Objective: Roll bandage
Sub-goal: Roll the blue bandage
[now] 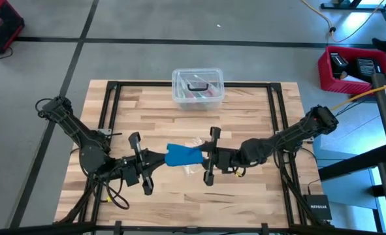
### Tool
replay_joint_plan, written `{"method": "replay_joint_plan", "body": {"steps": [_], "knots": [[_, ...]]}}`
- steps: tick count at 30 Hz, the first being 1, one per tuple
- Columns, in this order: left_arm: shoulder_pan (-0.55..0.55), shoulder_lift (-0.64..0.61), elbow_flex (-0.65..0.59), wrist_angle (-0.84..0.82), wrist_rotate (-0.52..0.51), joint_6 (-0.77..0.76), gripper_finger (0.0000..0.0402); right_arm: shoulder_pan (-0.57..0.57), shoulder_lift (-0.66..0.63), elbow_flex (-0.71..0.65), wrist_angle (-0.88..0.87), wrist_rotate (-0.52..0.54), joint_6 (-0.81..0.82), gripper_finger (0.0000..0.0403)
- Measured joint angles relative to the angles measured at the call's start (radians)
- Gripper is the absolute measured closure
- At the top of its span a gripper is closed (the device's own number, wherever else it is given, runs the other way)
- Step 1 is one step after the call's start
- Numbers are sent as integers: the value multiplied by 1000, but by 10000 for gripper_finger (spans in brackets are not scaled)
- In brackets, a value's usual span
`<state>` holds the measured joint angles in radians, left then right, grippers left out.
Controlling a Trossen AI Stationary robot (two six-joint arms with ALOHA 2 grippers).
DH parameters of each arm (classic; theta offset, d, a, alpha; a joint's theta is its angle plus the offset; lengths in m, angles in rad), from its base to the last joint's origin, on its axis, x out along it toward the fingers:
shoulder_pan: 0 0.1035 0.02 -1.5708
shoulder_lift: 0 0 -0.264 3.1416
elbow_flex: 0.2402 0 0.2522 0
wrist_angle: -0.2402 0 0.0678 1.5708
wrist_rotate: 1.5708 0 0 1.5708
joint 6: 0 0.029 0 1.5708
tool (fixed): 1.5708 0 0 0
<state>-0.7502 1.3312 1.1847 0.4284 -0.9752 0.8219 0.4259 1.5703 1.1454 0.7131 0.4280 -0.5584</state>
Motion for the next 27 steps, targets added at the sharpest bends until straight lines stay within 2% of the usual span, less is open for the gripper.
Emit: {"method": "replay_joint_plan", "body": {"steps": [2,3,8,11,15,18,21,27], "knots": [[-5,0,0,1,2,-3,400,0,0,0,-4,34,-61,385],[-11,0,0,1,3,-4,400,0,0,0,-4,57,-89,391],[-71,0,0,-28,39,19,400,-1,-12,0,-9,158,-155,384],[-100,0,0,-27,107,18,400,-1,-13,0,-10,143,-189,397],[-114,0,0,-23,171,7,400,0,-13,0,-8,127,-207,391],[-112,0,0,20,180,37,400,-1,-13,0,-17,117,-199,395],[-83,0,0,69,191,80,400,0,-13,0,-39,74,-132,398],[-16,0,0,111,192,144,400,-2,-13,0,-49,58,-37,394]]}}
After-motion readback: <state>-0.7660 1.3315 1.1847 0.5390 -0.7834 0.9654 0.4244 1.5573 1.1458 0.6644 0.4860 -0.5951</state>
